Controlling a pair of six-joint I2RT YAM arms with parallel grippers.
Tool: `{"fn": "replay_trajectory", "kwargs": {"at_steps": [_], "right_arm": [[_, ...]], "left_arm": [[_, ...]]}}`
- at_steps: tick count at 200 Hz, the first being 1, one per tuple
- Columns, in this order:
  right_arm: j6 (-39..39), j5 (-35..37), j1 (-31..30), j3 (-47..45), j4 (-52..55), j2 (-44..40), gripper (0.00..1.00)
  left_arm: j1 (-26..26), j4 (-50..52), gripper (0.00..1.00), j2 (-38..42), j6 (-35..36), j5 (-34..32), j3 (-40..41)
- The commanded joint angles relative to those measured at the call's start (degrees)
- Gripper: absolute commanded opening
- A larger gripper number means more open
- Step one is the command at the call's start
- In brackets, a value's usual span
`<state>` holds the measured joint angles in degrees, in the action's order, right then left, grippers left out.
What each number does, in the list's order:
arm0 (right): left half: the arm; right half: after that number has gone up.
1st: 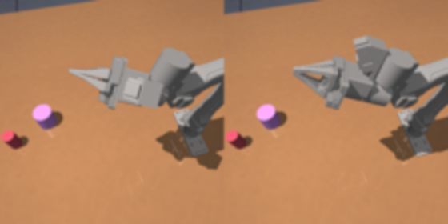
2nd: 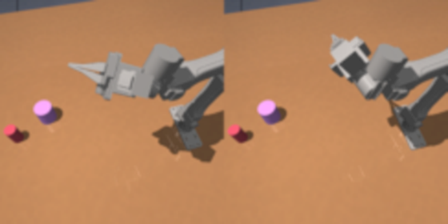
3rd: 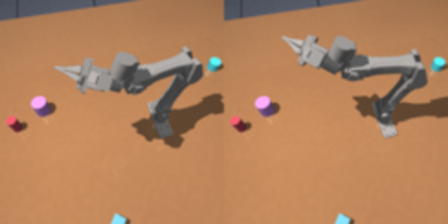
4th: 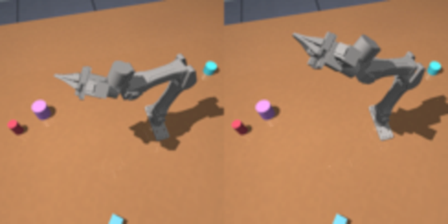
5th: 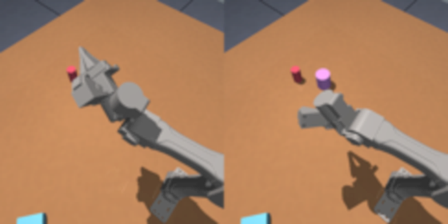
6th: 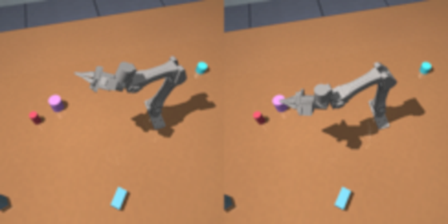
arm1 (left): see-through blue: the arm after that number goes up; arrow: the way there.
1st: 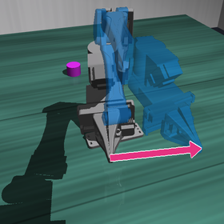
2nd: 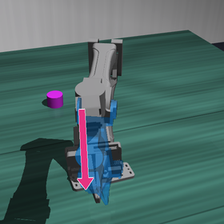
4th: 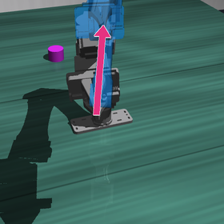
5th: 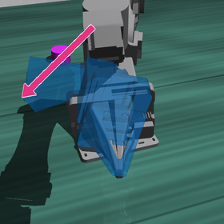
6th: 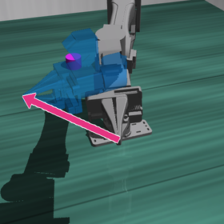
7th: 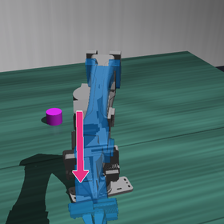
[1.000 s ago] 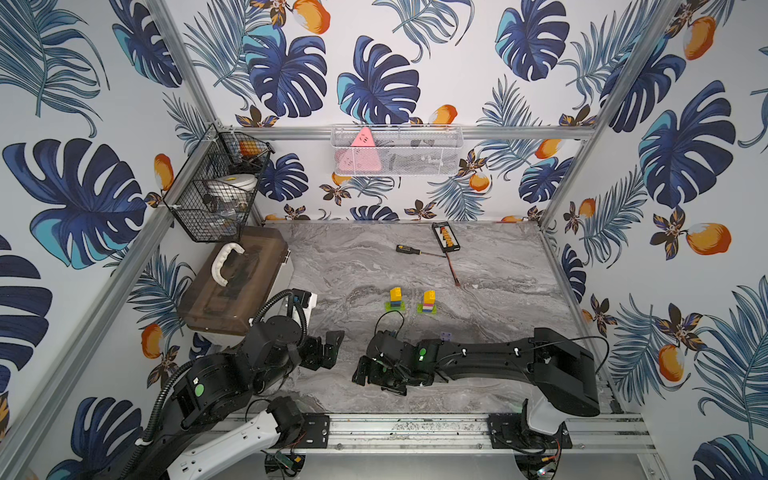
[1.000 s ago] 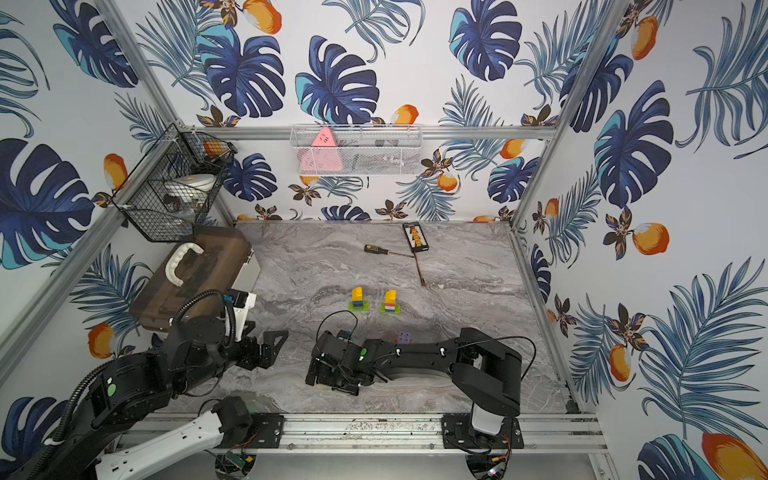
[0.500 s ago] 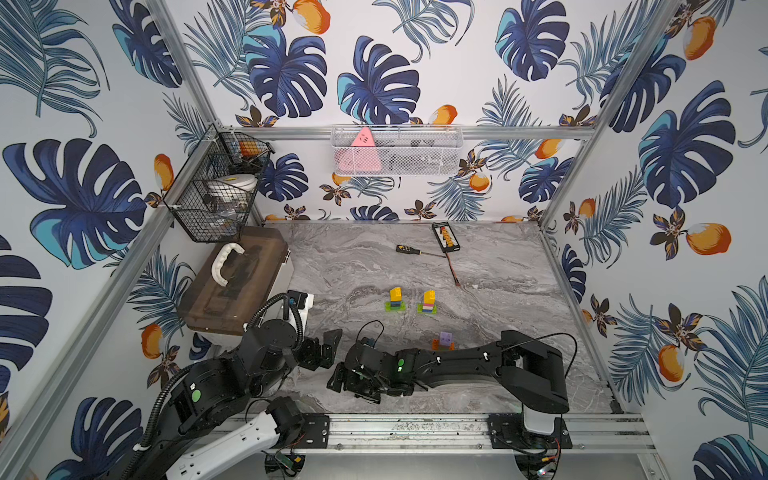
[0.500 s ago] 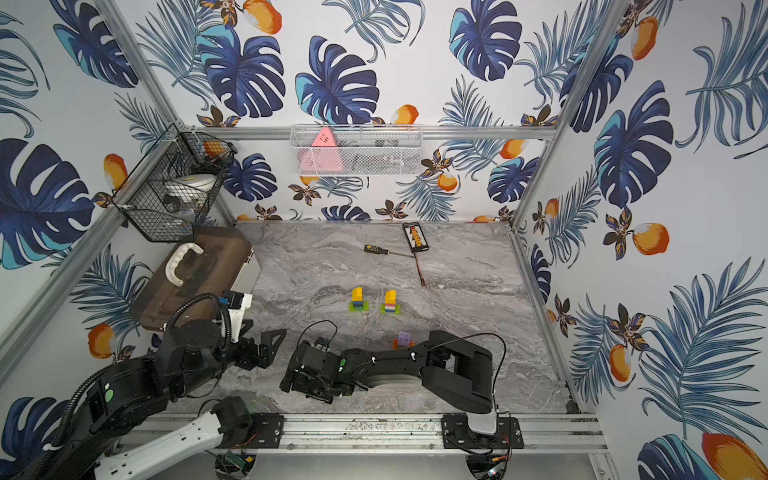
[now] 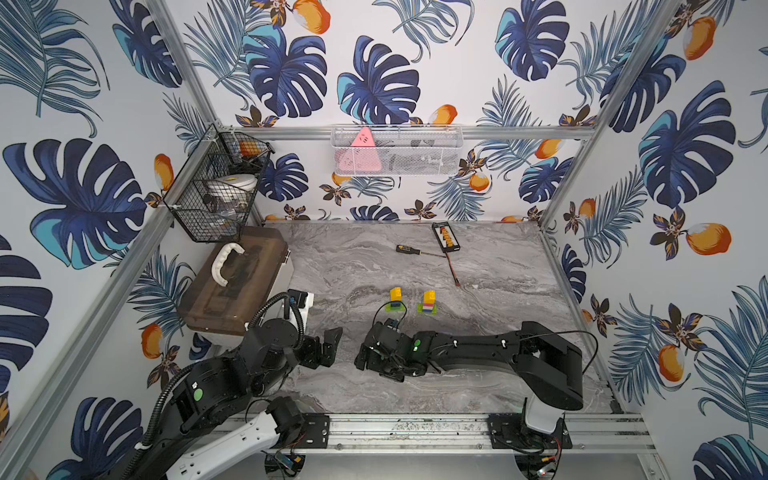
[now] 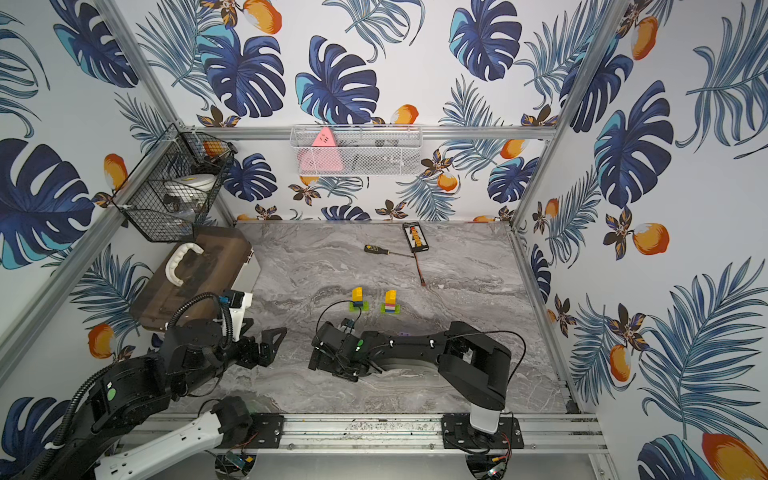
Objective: Assemble the number 1 with lego
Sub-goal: Adjust the lego brick at the center of the board.
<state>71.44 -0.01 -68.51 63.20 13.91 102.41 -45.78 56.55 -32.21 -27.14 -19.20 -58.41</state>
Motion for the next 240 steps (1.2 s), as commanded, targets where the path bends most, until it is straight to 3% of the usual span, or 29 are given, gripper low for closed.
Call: {"fn": "replay_trajectory", "kwargs": {"at_steps": [1, 37, 70, 113, 143, 178, 240], "right_arm": [[-5.03, 3.91, 0.4, 2.5, 7.93, -1.32, 0.93], [-6.05, 8.11, 0.25, 8.96, 21.32, -1.84, 0.94], [-8.53, 8.96, 0.87, 10.74, 23.69, -1.68, 0.95], [-21.73, 6.05, 2.76, 20.22, 28.46, 4.79, 0.89], [-25.42, 6.53, 3.39, 27.73, 32.67, 10.81, 0.82], [-27.78, 4.74, 3.23, 38.22, 40.44, 20.06, 0.8], [-32.12, 1.11, 2.34, 39.92, 39.95, 23.24, 0.8]], "left_arm": [[0.07, -0.65, 0.99, -0.06, -0.02, -0.77, 0.0], [0.01, -0.85, 0.99, 0.27, -0.02, -0.61, 0.3], [-0.01, -1.01, 0.99, 0.44, -0.02, -0.51, 0.3], [0.03, -1.1, 0.99, 1.1, -0.02, -0.57, 0.42], [0.04, -1.01, 0.99, 1.25, -0.3, -0.66, 0.41], [0.05, -0.91, 0.99, 1.1, -0.29, -0.7, 0.41], [0.05, -1.01, 0.99, 0.96, -0.41, -0.75, 0.49]]}}
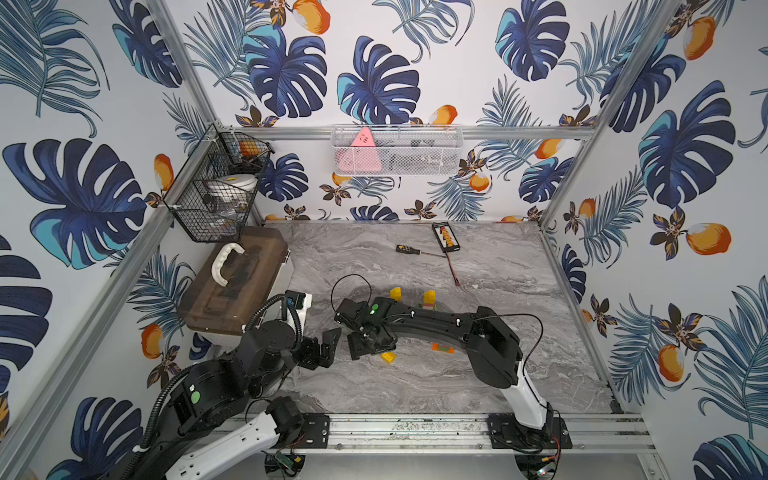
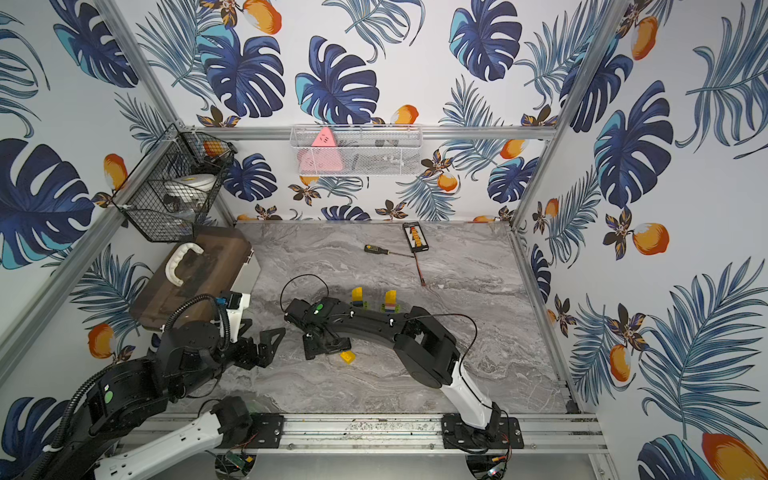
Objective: Assemble the number 1 with lego
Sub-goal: Adjust the lego brick at the center of the board.
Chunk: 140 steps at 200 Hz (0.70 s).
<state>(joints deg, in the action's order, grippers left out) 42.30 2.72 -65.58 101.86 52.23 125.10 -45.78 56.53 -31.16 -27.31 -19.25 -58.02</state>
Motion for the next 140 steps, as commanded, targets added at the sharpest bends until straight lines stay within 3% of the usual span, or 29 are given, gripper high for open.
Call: {"fn": "replay_trajectory", "kwargs": {"at_steps": [1, 36, 140], "right_arm": [[-3.0, -1.65, -0.64, 1.33, 1.69, 0.61, 0.8], [-3.48, -1.65, -1.28, 1.42, 3.03, 1.17, 0.8], [-1.1, -0.22, -1.79, -15.63, -0.08, -12.03, 0.8]], "left_arm": [[0.06, -0.99, 0.99, -0.11, -0.22, -0.71, 0.1], [0.01, -0.88, 0.99, -0.05, -0.2, -0.88, 0.1], [0.03, -0.77, 0.99, -0.26, -0.38, -1.66, 0.1]]}}
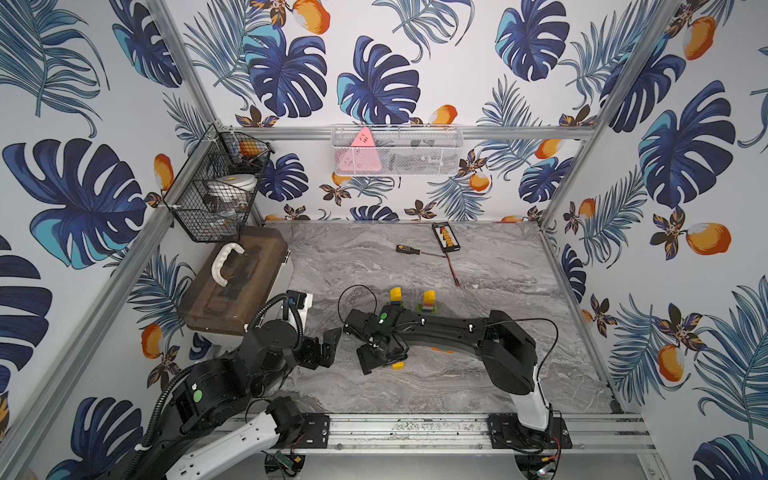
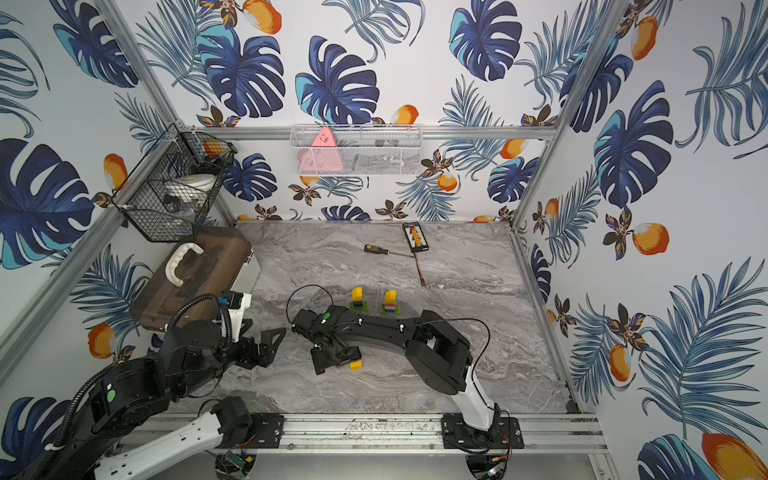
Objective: Assemble the number 1 with lego
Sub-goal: Adjust the lego brick at the center of the board.
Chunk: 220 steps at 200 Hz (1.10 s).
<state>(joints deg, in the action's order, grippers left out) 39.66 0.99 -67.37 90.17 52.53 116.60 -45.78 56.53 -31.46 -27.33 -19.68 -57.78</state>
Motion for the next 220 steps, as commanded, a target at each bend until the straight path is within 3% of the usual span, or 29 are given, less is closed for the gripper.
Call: {"fn": "replay_trajectory", "kwargs": {"at_steps": [1, 35, 69, 84, 101, 137, 166, 220], "right_arm": [[1.51, 1.53, -0.02, -4.3, -0.4, -3.73, 0.8], [3.05, 2.47, 0.01, -10.62, -2.71, -9.07, 0.8], [6.89, 5.05, -0.04, -10.16, -0.33, -13.36, 0.8], [15.92, 7.41, -0.04, -11.07, 2.07, -16.01, 0.83], [26.72, 5.04, -0.04, -17.58, -4.67, -21.33, 0.88], [47.07, 4.1, -0.04, -30.64, -21.13, -28.06, 0.82], [54.15, 7.37, -0.04, -27.68, -16.92, -26.12, 0.77], [58.98, 7.92, 0.05, -21.48, -11.23, -20.07, 0.69]], "left_arm": [[0.05, -0.79, 0.99, 0.02, -0.35, -1.19, -0.14], [0.07, -0.72, 0.99, -0.22, -0.42, -1.31, -0.14], [0.02, -0.63, 0.99, -0.09, -0.48, -1.41, -0.1], [0.02, -0.79, 0.99, -0.14, -0.37, -1.3, -0.06], [0.0, -0.85, 0.99, -0.27, -0.22, -1.0, -0.07], [0.05, -1.16, 0.99, 1.11, -0.18, -0.8, 0.14], [0.0, -1.42, 0.99, 2.18, 0.04, -0.38, 0.3], [0.06, -1.82, 0.99, 3.72, 0.18, 0.04, 0.56]]}}
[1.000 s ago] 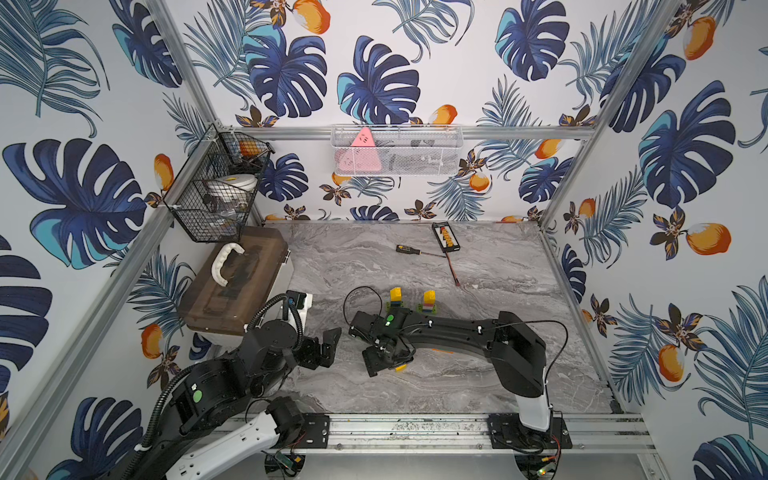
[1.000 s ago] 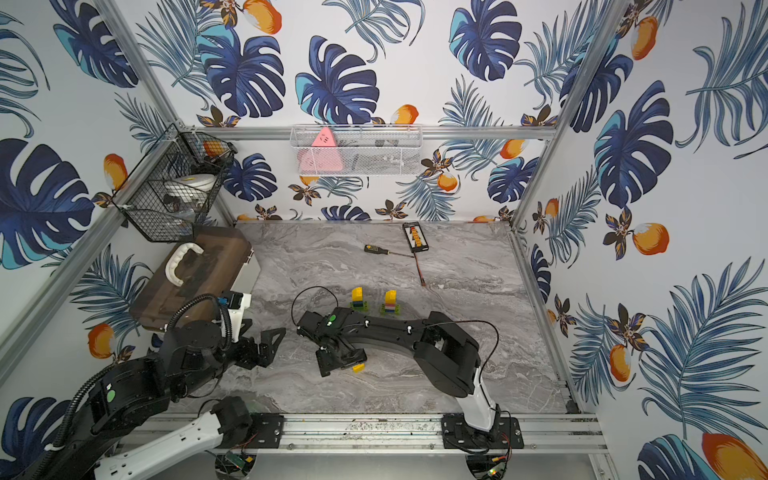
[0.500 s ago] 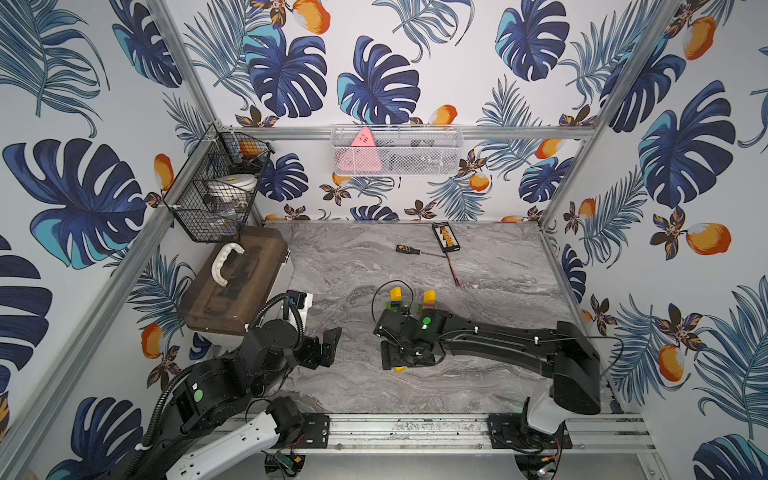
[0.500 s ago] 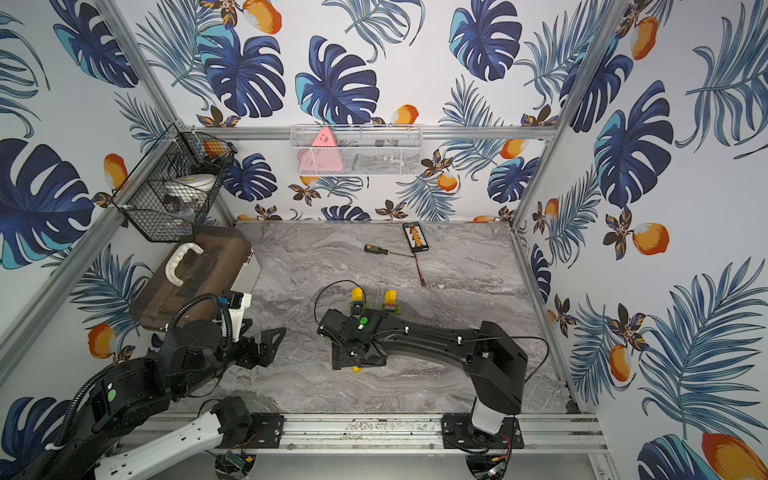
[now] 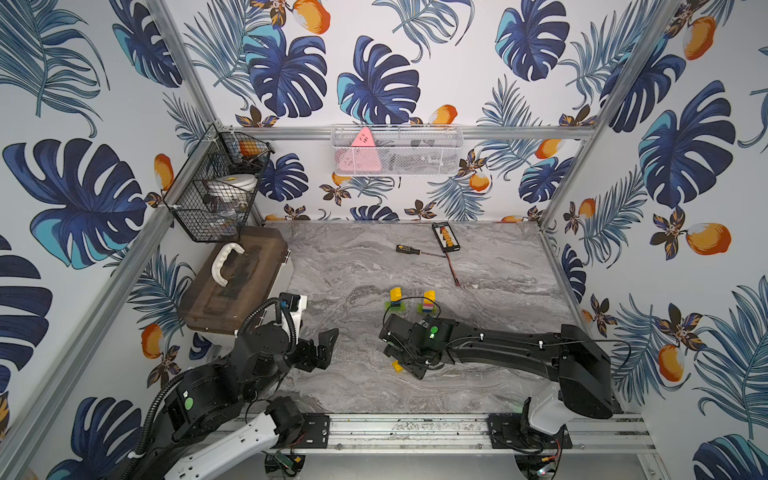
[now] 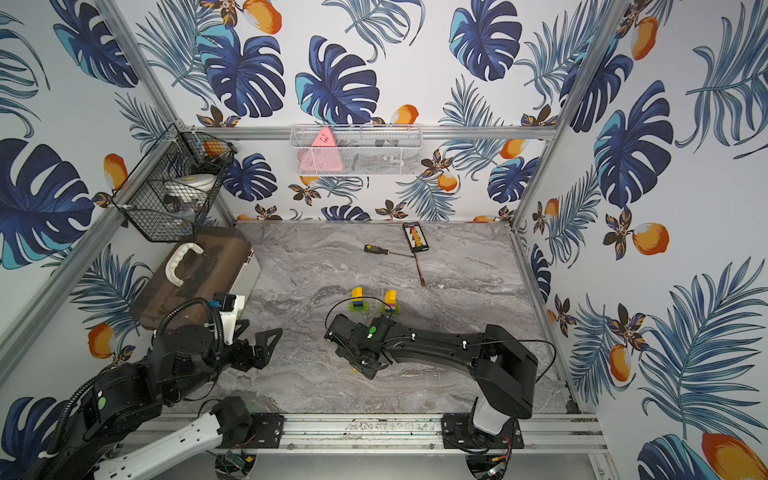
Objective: Assemble the number 1 with lego
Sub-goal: Adjust the lego brick at the center of the board.
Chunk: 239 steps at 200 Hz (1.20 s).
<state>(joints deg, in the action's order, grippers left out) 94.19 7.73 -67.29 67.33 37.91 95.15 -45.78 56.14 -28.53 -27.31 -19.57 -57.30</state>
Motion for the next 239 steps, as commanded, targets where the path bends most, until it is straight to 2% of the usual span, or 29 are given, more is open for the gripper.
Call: {"fn": "replay_trajectory", "kwargs": {"at_steps": [1, 24, 53, 146, 239], "right_arm": [[4.48, 1.3, -0.04, 1.43, 3.53, 1.49, 0.69], [5.58, 2.2, -0.04, 2.32, 7.09, 2.27, 0.68], [7.13, 1.19, -0.04, 1.32, 6.19, 3.21, 0.68], [5.49, -0.15, 0.31, 6.04, 8.05, 11.57, 0.65], [3.33, -2.28, 1.46, 9.17, 8.51, 16.8, 0.57]], "left_arm": [[0.07, -1.45, 0.99, 0.82, 0.2, -0.05, 0.08], [-0.01, -1.51, 0.99, 1.16, 0.33, 0.09, 0.17], [-0.01, -1.43, 0.99, 0.85, 0.38, 0.23, 0.09], [0.02, -1.64, 0.99, 1.98, 0.33, 0.12, 0.32], [0.02, -1.82, 0.99, 1.97, 0.42, 0.07, 0.44]]}}
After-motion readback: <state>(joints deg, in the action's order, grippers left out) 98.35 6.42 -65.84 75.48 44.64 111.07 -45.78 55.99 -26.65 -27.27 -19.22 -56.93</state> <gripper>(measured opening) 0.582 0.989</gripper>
